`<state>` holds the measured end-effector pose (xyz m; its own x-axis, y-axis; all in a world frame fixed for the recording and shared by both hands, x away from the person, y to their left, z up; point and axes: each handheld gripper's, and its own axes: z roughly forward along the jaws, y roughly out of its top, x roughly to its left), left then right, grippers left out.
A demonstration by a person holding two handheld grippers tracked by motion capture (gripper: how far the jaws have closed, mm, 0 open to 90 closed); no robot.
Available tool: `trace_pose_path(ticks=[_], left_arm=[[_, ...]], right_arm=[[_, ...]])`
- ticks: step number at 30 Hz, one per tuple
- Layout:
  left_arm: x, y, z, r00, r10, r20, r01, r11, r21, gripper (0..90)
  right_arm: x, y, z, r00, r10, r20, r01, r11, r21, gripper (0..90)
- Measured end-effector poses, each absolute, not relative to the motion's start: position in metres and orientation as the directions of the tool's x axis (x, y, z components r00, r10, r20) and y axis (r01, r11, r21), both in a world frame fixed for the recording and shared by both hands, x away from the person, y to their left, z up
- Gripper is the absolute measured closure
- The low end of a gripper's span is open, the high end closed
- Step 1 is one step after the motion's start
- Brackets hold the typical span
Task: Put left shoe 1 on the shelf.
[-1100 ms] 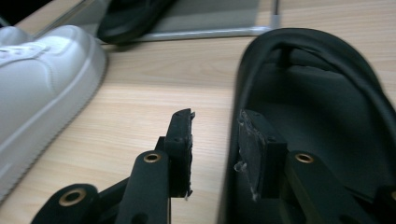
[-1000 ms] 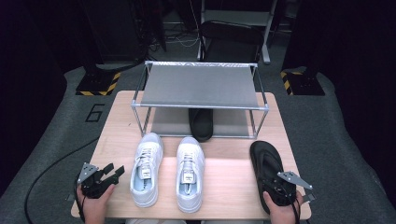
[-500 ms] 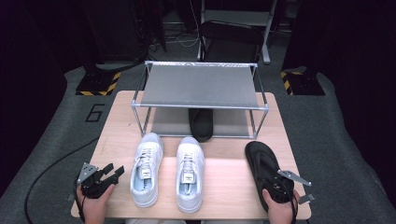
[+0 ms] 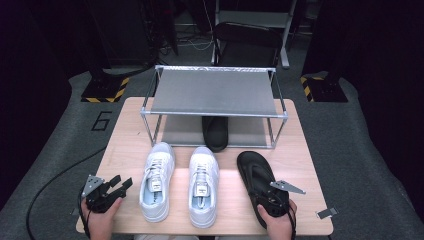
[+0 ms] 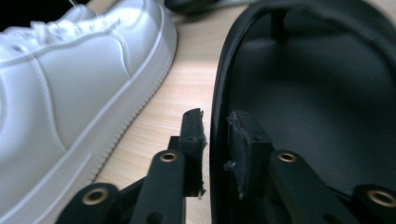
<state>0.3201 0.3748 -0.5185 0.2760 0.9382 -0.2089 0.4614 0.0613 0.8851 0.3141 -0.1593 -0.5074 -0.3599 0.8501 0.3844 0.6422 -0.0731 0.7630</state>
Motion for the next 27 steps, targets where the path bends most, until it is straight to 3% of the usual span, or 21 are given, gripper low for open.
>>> trace_pose_path(ticks=[7, 14, 27], left_arm=[[0.319, 0.375, -0.519, 0.268, 0.939, -0.214, 0.451, 0.075, 0.89, 44.7], [0.319, 0.375, -0.519, 0.268, 0.94, -0.211, 0.46, 0.067, 0.885, 44.7], [0.318, 0.376, -0.518, 0.267, 0.939, -0.215, 0.463, 0.07, 0.884, 44.8]], right_arm=[[0.293, -0.193, -0.482, -0.305, 0.895, 0.324, 0.56, -0.107, 0.821, 67.0], [0.287, -0.218, -0.5, -0.218, 0.931, 0.291, 0.611, -0.102, 0.785, 60.8], [0.29, -0.229, -0.526, -0.154, 0.889, 0.431, 0.663, -0.231, 0.713, 58.4]])
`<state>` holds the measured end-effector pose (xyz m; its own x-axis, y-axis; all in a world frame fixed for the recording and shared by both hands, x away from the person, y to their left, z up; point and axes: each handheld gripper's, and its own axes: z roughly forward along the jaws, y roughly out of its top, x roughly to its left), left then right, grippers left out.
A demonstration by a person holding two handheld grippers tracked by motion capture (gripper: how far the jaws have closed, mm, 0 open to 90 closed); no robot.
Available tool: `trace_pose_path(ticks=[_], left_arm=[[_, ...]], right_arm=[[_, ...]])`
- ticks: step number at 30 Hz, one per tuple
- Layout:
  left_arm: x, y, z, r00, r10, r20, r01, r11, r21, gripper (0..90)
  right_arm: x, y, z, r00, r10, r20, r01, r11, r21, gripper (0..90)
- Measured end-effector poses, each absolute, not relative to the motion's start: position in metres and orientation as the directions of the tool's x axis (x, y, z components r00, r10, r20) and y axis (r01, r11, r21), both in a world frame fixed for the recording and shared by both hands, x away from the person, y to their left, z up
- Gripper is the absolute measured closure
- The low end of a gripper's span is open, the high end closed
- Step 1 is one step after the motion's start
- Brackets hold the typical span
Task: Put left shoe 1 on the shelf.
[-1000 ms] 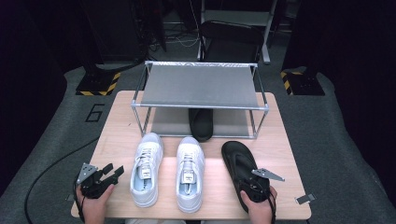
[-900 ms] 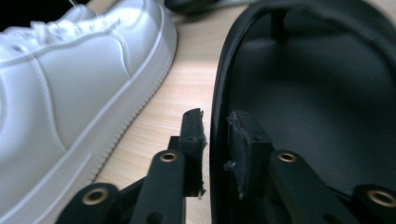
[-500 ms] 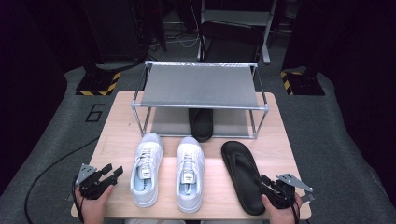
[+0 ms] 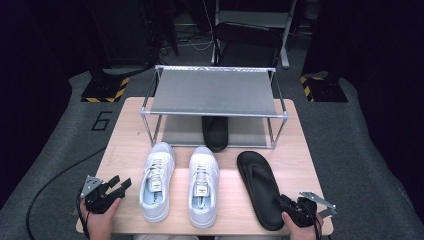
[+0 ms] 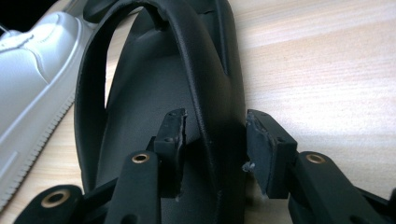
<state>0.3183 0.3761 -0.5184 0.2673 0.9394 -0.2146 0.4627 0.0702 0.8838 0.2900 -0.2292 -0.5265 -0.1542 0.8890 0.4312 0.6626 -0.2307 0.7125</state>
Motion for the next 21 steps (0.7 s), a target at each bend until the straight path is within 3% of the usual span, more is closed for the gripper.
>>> trace_pose_path(ticks=[9, 21], left_arm=[[0.3177, 0.3721, -0.5169, 0.275, 0.947, -0.166, 0.461, 0.022, 0.887, 44.7], [0.3178, 0.3746, -0.5172, 0.267, 0.945, -0.188, 0.461, 0.046, 0.886, 44.7]], right_arm=[[0.292, -0.2299, -0.5317, -0.152, 0.839, 0.522, 0.687, -0.29, 0.666, 55.5], [0.2932, -0.2363, -0.5366, -0.152, 0.798, 0.583, 0.695, -0.333, 0.638, 57.2]])
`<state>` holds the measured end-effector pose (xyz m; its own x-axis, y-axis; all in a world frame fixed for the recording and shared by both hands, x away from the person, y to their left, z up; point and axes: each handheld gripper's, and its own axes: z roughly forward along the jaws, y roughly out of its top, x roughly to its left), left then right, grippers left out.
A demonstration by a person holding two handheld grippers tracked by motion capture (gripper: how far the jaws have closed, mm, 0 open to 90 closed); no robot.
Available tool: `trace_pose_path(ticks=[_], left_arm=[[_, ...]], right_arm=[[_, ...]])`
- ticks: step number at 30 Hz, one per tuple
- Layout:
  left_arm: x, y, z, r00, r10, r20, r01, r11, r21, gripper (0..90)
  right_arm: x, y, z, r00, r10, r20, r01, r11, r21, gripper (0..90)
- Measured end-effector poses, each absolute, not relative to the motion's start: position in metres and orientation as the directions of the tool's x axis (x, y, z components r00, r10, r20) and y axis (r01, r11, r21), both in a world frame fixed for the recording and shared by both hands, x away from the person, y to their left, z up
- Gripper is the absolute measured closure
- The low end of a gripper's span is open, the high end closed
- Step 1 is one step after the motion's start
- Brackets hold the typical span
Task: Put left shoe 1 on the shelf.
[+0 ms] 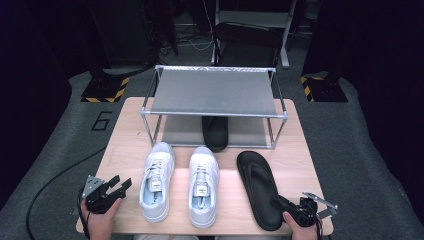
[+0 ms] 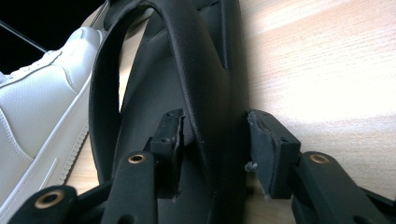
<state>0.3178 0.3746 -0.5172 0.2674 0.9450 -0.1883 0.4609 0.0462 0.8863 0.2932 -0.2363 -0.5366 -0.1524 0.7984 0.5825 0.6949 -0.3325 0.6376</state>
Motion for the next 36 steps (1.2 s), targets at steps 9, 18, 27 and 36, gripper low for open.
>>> trace_pose_path(ticks=[9, 18, 27, 36], left_arm=[[0.3184, 0.3736, -0.5177, 0.268, 0.945, -0.186, 0.456, 0.046, 0.889, 44.7], [0.3183, 0.3745, -0.5173, 0.268, 0.944, -0.19, 0.462, 0.047, 0.886, 44.7], [0.3187, 0.3746, -0.5177, 0.264, 0.945, -0.192, 0.455, 0.053, 0.889, 44.7], [0.3187, 0.3752, -0.5175, 0.267, 0.944, -0.193, 0.459, 0.051, 0.887, 44.7]], right_arm=[[0.294, -0.2391, -0.5383, -0.141, 0.783, 0.606, 0.699, -0.354, 0.621, 60.5], [0.2936, -0.2401, -0.5395, -0.137, 0.777, 0.615, 0.694, -0.367, 0.619, 62.1], [0.2928, -0.2394, -0.5401, -0.127, 0.772, 0.623, 0.687, -0.385, 0.617, 63.0], [0.2925, -0.2397, -0.5408, -0.132, 0.773, 0.621, 0.681, -0.385, 0.623, 63.3]])
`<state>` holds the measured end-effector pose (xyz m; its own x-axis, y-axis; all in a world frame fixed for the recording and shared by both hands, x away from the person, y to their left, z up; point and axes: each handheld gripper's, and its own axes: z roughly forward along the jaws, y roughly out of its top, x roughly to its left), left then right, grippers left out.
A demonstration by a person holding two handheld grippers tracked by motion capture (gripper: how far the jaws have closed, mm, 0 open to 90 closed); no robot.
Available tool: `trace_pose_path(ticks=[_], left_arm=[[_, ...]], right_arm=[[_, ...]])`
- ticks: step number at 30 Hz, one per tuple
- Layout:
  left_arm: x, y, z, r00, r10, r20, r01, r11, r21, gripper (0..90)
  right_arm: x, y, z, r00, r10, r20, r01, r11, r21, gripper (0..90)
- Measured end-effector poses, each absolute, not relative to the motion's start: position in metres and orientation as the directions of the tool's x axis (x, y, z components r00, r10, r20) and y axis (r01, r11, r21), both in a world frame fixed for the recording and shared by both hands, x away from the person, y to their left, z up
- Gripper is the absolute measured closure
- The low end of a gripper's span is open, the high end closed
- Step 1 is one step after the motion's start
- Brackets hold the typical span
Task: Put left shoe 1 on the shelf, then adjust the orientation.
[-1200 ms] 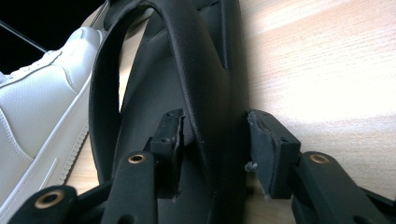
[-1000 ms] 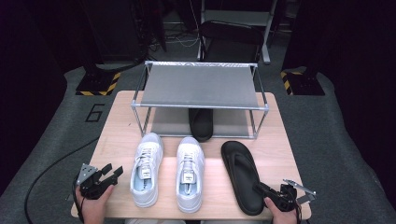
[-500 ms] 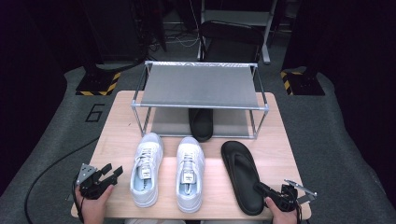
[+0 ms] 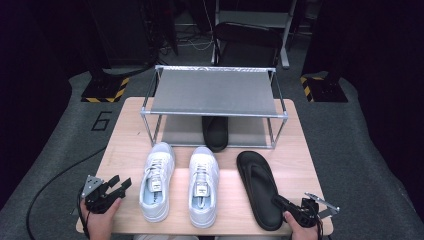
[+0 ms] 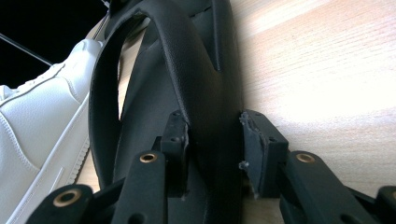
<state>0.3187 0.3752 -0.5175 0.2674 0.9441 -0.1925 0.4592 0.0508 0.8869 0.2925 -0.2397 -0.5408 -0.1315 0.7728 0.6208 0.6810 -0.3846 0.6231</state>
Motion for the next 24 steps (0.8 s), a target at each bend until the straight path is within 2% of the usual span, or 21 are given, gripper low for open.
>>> trace_pose_path(ticks=[24], left_arm=[[0.3186, 0.3751, -0.5177, 0.267, 0.944, -0.193, 0.461, 0.051, 0.886, 44.8]], right_arm=[[0.2896, -0.2402, -0.5383, -0.12, 0.763, 0.635, 0.658, -0.418, 0.626, 64.2]])
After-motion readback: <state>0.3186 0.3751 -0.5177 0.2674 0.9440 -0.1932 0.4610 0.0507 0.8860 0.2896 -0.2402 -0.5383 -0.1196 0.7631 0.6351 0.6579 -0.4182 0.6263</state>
